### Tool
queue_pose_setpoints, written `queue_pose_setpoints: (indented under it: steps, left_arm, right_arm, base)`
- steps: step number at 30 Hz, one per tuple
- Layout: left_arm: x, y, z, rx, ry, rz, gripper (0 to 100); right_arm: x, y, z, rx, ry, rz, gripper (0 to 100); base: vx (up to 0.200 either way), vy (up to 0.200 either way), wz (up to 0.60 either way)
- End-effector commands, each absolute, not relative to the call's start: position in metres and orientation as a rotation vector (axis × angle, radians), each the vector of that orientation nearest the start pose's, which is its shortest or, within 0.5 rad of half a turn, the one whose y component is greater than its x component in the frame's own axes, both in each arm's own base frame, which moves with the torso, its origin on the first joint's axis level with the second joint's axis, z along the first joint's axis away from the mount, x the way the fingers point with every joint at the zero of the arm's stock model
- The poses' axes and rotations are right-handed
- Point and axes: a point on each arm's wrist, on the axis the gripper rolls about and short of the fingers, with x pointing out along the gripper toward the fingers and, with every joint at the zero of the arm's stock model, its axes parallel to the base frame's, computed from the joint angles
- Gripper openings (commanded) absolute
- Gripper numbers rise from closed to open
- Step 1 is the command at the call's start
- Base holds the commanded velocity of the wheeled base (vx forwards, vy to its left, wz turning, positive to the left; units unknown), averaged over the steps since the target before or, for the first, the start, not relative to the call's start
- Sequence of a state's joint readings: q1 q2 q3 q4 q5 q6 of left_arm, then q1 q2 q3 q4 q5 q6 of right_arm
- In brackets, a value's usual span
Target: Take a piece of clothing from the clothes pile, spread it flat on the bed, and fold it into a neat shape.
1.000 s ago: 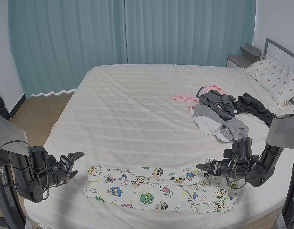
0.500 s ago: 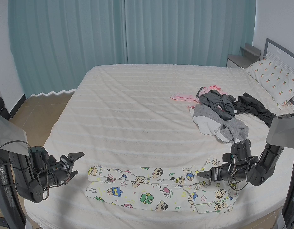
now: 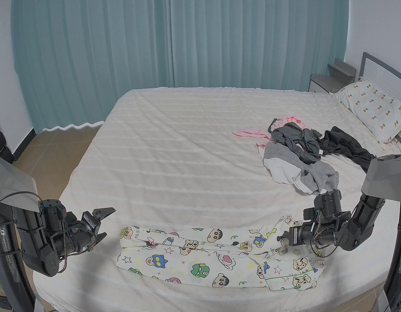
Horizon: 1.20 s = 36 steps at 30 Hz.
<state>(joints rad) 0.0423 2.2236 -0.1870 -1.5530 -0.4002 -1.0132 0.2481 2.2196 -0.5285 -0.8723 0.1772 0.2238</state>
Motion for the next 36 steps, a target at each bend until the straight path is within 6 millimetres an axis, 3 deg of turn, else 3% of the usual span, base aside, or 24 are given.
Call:
queue_pose_setpoints:
  steps: [1,9,16,30,31,36]
  left_arm:
    - [0.261,0.002,0.003,-1.086,0.599,-0.088,100]
    - [0.261,0.002,0.003,-1.086,0.600,-0.090,100]
    - [0.261,0.002,0.003,-1.086,0.601,-0.087,100]
    - [0.261,0.002,0.003,-1.086,0.600,-0.090,100]
    - [0.261,0.002,0.003,-1.086,0.600,-0.090,100]
    - [0.261,0.002,0.003,-1.086,0.600,-0.090,100]
  right_arm:
    - [0.290,0.077,-0.016,0.172,0.869,0.295,0]
    - [0.262,0.071,-0.013,0.159,0.917,0.268,0]
    - [0.237,0.070,-0.027,0.124,1.018,0.240,0]
    - [0.225,0.068,-0.048,0.105,0.969,0.195,0]
    - [0.224,0.067,-0.048,0.109,0.960,0.194,100]
    - [0.217,0.065,-0.045,0.146,0.924,0.185,100]
  base:
    - [0.000,0.000,0.00]
    - [0.000,0.000,0.00]
    - [0.000,0.000,0.00]
    - [0.000,0.000,0.00]
    - [0.000,0.000,0.00]
    - [0.000,0.000,0.00]
